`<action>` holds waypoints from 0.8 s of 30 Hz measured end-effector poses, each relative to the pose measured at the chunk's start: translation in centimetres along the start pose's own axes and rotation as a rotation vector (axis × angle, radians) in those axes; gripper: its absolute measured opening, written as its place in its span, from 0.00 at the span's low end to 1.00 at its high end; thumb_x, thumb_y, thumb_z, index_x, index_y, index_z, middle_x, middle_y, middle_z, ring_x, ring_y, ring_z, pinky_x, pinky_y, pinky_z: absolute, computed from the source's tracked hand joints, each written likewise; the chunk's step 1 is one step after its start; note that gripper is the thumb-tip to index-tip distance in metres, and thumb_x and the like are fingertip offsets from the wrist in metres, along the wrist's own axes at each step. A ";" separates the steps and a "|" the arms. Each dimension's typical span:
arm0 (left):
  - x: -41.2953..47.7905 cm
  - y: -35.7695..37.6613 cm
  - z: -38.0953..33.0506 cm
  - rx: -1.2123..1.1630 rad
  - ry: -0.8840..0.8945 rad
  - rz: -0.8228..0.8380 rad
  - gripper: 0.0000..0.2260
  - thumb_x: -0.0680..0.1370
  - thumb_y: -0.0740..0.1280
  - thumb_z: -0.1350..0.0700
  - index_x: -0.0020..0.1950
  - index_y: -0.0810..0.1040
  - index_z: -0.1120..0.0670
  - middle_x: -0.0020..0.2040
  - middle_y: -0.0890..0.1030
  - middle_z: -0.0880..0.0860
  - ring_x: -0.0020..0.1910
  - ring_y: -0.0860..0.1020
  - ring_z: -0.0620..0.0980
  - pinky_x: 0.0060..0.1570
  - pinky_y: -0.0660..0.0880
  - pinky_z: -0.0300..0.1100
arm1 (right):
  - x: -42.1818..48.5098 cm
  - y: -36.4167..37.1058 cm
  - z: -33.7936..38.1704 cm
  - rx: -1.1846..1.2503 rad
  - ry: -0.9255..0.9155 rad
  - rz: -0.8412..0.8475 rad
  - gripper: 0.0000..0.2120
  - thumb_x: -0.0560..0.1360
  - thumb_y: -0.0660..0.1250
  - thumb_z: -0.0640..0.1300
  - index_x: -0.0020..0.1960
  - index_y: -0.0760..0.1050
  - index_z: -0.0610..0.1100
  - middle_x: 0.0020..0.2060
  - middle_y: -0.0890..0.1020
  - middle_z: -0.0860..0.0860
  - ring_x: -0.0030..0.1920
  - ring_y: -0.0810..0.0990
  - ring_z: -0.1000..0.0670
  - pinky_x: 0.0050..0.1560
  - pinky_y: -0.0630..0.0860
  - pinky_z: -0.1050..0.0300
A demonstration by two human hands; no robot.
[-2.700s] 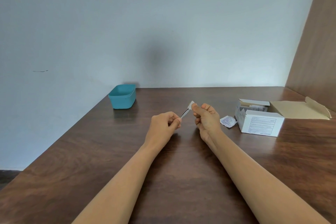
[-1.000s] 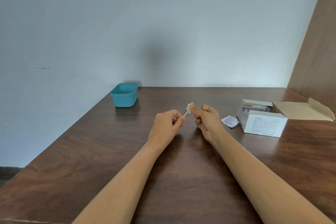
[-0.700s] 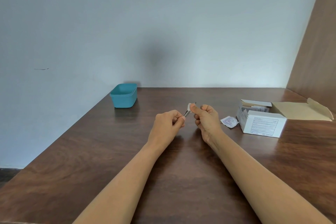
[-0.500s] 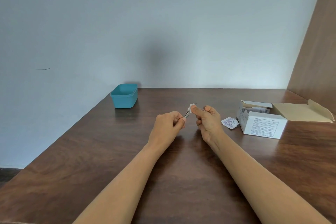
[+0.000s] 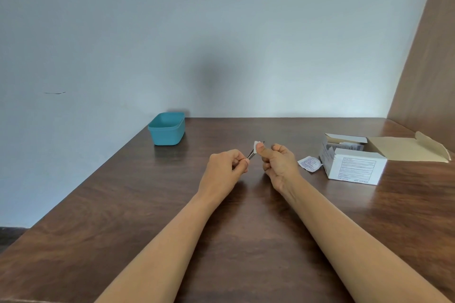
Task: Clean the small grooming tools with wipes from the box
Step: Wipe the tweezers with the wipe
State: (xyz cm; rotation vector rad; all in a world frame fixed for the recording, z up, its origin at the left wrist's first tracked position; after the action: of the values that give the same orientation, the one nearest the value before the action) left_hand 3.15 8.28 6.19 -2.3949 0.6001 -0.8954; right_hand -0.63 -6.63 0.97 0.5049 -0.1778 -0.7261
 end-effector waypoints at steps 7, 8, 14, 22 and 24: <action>-0.1 -0.2 0.1 0.024 0.008 -0.009 0.07 0.78 0.66 0.54 0.42 0.81 0.53 0.35 0.83 0.46 0.37 0.81 0.43 0.46 0.79 0.46 | -0.7 1.1 -0.1 -0.085 0.009 0.078 0.24 0.69 0.75 0.36 0.38 0.58 0.49 0.19 0.71 0.58 0.29 0.56 0.53 0.28 0.56 0.61; -0.1 -0.3 0.1 0.029 0.011 -0.011 0.07 0.78 0.66 0.54 0.42 0.81 0.53 0.35 0.83 0.46 0.37 0.81 0.43 0.46 0.79 0.46 | -0.8 1.2 -0.1 -0.105 0.005 0.077 0.24 0.68 0.75 0.36 0.38 0.58 0.49 0.19 0.72 0.58 0.28 0.56 0.53 0.26 0.56 0.63; 0.0 -0.3 0.1 0.001 0.011 -0.021 0.07 0.77 0.67 0.52 0.43 0.82 0.52 0.35 0.83 0.46 0.37 0.81 0.42 0.47 0.79 0.44 | -0.9 0.7 0.2 -0.092 -0.038 0.008 0.23 0.68 0.75 0.36 0.37 0.60 0.49 0.25 0.68 0.54 0.26 0.58 0.54 0.28 0.57 0.62; 0.1 -0.2 -0.1 -0.054 0.035 -0.032 0.06 0.77 0.66 0.55 0.43 0.82 0.51 0.35 0.84 0.46 0.38 0.81 0.43 0.47 0.78 0.49 | -1.1 0.3 0.9 0.017 -0.062 -0.031 0.20 0.68 0.76 0.36 0.42 0.63 0.47 0.21 0.71 0.57 0.27 0.62 0.54 0.28 0.62 0.62; 0.1 -0.1 -0.2 -0.058 0.051 -0.016 0.06 0.77 0.66 0.55 0.44 0.82 0.51 0.36 0.84 0.45 0.39 0.82 0.42 0.48 0.78 0.49 | -1.2 0.1 1.1 0.013 -0.075 -0.045 0.20 0.67 0.76 0.36 0.44 0.64 0.46 0.21 0.74 0.57 0.27 0.63 0.54 0.29 0.63 0.62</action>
State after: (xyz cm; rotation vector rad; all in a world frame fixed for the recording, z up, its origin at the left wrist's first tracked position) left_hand 3.04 8.21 6.41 -2.4385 0.6349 -0.9610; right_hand -1.82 -6.16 1.98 0.4962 -0.2416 -0.7887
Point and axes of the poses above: each hand's wrist, its own x-axis towards the middle knuckle, its own y-axis out of the palm, z = x × y, the point moved 10 cm from there along x, towards the middle knuckle
